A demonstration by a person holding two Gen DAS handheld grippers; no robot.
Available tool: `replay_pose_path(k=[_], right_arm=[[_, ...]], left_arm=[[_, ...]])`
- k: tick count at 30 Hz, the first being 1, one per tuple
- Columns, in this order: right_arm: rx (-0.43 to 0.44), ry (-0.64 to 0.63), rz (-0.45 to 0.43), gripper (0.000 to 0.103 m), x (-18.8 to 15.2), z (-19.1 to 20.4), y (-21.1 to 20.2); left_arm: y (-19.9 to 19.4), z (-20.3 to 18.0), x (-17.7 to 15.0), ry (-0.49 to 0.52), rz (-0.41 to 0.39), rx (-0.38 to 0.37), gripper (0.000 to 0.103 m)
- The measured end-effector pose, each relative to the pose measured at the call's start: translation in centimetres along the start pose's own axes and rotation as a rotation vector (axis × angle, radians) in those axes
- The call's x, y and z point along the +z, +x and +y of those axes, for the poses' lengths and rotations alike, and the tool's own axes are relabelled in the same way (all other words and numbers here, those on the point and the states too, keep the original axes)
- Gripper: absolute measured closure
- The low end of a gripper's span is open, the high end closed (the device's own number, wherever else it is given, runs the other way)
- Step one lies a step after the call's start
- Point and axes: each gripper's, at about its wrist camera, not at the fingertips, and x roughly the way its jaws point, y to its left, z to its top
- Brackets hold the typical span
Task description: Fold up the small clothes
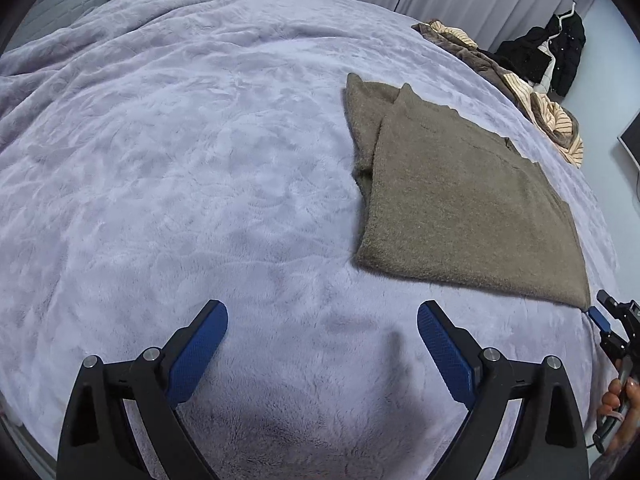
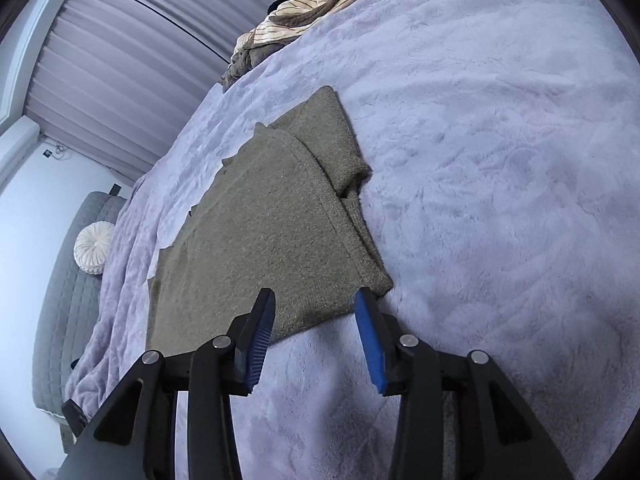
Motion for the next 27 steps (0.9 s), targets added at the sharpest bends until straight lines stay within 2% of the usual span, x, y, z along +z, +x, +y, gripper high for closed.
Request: replay_pose_path(k=[5,9,13,15,17,19,22,25,27], right_arm=[[0.027,-0.055,-0.031,0.058,1.2,1.8,-0.2],[0.059,-0.109,-0.003,0.058,2.0,4.0,2.0],[0.056,-0.13,0.09,0.058,1.1,4.7,5.7],[0.048,-0.131,0.098,0.058,0.5,4.4,6.6],[0.053,-0.135,0.092,0.058,0.2,4.2,6.7],[0.057,-0.14,0.097,0.058,0.2,4.1,6.8],[0.049,-0.161,0.099,0.058,0.0,4.2,6.8],[0.032,-0.188,0.091,0.058,-0.3,4.6,6.9],[0.025,-0.196,0.086,0.058,-0.4,4.6,6.9]], left_arm=[[-1.4,-2.4,4.9,0.027,-0.101,-0.062,0.007],[0.0,-6.7,9.9,0.134,-0.134,-0.106,0.007],[3.1,-10.9,13.9,0.224,-0.126,-0.201,0.008],[5.1,-12.4,15.6,0.253,-0.112,-0.233,0.008],[7.7,-13.1,16.9,0.254,-0.08,-0.231,0.008],[10.7,-12.7,17.8,0.224,-0.042,-0.188,0.008],[14.7,-10.2,18.1,0.145,0.03,-0.113,0.008],[14.8,-8.6,17.6,0.127,0.019,-0.152,0.008],[13.6,-8.7,17.6,0.138,0.001,-0.118,0.008]])
